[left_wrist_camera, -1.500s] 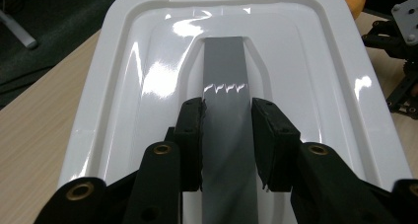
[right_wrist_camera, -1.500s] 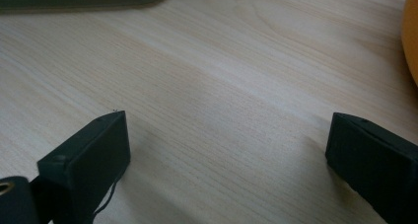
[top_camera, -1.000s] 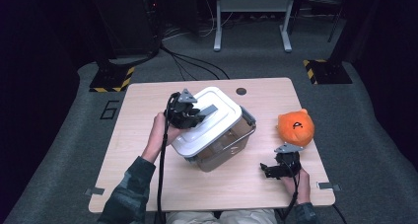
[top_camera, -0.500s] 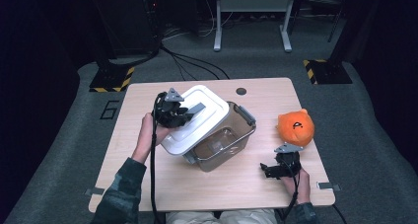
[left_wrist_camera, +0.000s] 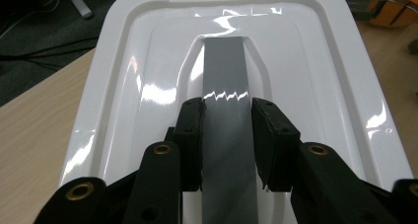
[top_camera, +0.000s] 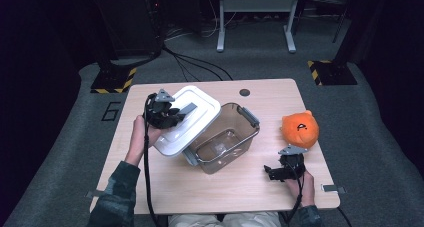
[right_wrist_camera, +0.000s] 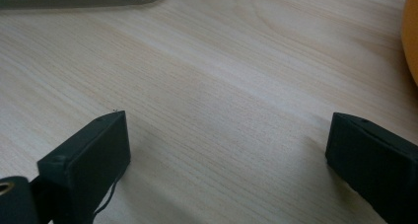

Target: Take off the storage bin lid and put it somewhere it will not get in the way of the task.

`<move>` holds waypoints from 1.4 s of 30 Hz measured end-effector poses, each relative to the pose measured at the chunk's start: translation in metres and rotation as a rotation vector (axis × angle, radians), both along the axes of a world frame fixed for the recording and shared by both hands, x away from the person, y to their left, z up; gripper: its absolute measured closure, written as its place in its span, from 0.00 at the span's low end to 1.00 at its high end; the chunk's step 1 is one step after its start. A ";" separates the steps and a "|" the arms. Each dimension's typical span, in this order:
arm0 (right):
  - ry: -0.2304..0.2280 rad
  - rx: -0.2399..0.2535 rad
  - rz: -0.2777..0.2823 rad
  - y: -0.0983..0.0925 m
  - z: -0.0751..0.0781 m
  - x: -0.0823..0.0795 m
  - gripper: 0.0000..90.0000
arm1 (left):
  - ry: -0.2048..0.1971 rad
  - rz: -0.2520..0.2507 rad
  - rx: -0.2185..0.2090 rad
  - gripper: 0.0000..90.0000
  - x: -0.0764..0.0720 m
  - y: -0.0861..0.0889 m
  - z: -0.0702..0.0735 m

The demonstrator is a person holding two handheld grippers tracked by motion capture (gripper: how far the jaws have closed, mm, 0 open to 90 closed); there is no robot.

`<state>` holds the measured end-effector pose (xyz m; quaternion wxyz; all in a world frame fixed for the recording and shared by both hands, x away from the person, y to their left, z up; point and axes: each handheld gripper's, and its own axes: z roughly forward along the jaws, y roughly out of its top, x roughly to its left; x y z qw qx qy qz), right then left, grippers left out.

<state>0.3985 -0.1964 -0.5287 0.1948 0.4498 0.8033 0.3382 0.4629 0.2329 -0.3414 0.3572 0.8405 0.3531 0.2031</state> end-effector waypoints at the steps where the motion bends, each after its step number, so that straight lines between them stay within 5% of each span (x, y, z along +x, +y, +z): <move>1: -0.001 0.000 0.000 0.000 0.000 0.000 0.03 | 0.002 0.006 -0.003 0.74 0.000 0.002 0.000; 25: -0.001 -0.001 -0.001 0.000 0.000 0.000 0.03 | -0.011 0.136 -0.003 0.74 -0.001 0.058 -0.007; 42: -0.001 -0.001 -0.001 0.000 0.000 0.000 0.03 | 0.032 0.222 -0.017 0.74 0.004 0.091 -0.027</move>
